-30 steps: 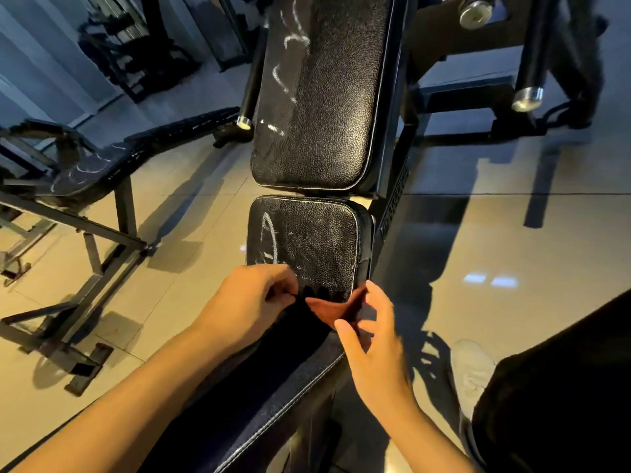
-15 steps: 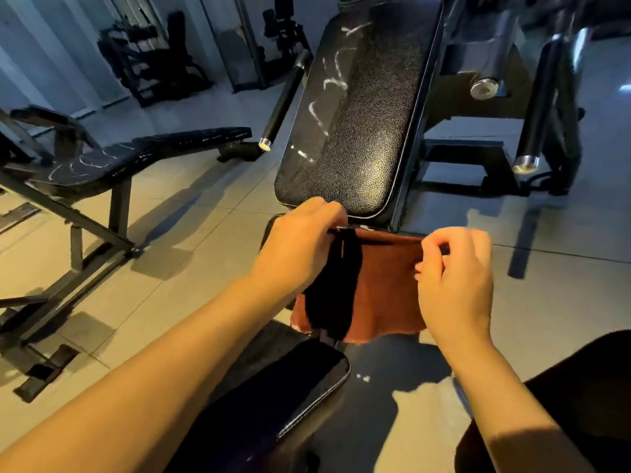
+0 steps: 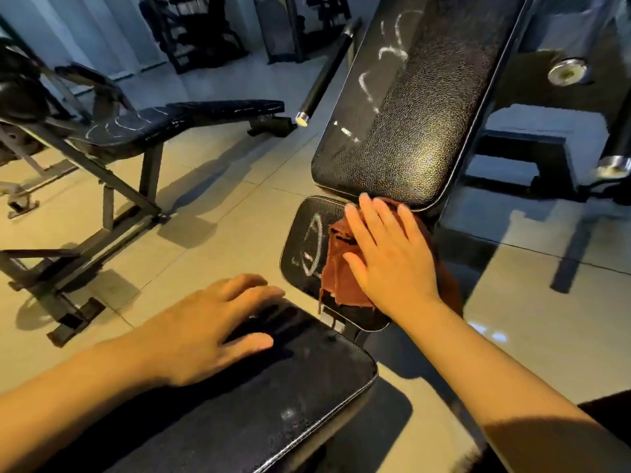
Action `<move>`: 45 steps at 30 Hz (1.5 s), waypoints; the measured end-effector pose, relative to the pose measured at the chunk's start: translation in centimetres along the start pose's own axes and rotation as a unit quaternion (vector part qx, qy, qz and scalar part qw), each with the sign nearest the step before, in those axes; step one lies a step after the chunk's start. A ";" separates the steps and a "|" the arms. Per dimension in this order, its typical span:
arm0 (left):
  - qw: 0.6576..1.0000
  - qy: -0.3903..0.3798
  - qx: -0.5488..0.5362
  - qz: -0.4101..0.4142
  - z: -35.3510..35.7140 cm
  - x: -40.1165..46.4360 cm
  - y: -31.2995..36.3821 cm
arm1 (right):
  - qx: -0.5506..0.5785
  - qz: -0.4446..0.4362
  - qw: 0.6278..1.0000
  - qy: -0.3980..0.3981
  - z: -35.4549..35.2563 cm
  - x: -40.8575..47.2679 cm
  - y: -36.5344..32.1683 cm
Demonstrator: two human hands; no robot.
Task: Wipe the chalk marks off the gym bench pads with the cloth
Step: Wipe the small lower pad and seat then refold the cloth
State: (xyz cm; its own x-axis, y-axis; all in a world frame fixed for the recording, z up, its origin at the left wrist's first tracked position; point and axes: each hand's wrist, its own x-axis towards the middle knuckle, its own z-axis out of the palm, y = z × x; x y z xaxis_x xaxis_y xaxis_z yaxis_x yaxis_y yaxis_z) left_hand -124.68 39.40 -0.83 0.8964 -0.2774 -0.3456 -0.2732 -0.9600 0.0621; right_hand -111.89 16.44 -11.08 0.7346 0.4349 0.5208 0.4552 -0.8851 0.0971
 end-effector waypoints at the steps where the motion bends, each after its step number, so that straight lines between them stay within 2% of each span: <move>1: 0.999 -0.043 0.003 -0.007 0.7 -0.9 -0.1 | -0.004 0.001 1.000 -0.013 -0.2 0.2 0.0; 4: 0.988 -0.143 -0.028 -0.048 1.7 -1.5 0.1 | -0.029 0.014 0.999 -0.043 0.0 -1.7 -1.1; 6: 0.985 -0.168 -0.008 -0.049 2.1 -1.1 0.3 | -0.037 -0.002 0.997 -0.075 0.6 -5.1 -2.5; 10: 0.983 -0.176 -0.010 -0.044 2.3 -1.1 0.4 | -0.051 -0.075 0.992 -0.086 0.7 -7.7 -2.1; 15: 0.980 -0.195 0.026 -0.041 2.3 -0.5 1.1 | -0.009 -0.018 0.999 -0.030 0.1 -3.4 -0.7; 21: 0.979 -0.202 -0.001 -0.009 2.5 0.1 0.3 | -0.047 -0.052 0.996 -0.063 -0.3 2.3 -0.2; 24: 0.983 -0.185 -0.006 -0.002 2.8 0.0 0.4 | -0.038 -0.037 0.998 -0.026 0.2 -1.1 -0.9; 28: 0.983 -0.179 -0.007 0.047 2.6 0.0 0.6 | -0.033 -0.074 0.996 -0.047 1.1 -8.5 -2.2; 31: 0.980 -0.181 0.002 0.076 2.5 0.2 0.8 | -0.025 -0.093 0.994 -0.049 1.0 -9.5 -1.6; 33: 0.980 -0.182 0.003 0.078 2.6 0.3 0.7 | -0.020 -0.059 0.997 -0.046 0.5 -7.5 -1.4; 36: 0.980 -0.187 0.004 0.069 2.5 0.3 0.8 | -0.016 0.040 0.999 -0.015 0.5 -2.3 -1.3; 38: 0.980 -0.190 0.006 0.063 2.3 0.3 1.0 | -0.021 0.049 0.998 -0.025 0.2 0.1 -0.8; 41: 0.980 -0.190 0.004 0.055 2.3 0.3 1.0 | -0.030 -0.001 0.999 -0.021 0.4 -0.7 -0.7; 45: 0.981 -0.187 0.040 0.033 2.6 0.7 2.0 | -0.053 -0.132 0.989 -0.047 1.9 -6.4 -2.3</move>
State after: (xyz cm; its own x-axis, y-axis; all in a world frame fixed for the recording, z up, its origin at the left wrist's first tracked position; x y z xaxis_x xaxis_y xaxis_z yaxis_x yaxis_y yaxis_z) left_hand -125.53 37.37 -3.40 0.6891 -0.2908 -0.6637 -0.3657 -0.9303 0.0278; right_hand -116.67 16.00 -16.22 0.6433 0.6622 0.3843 0.5856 -0.7489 0.3103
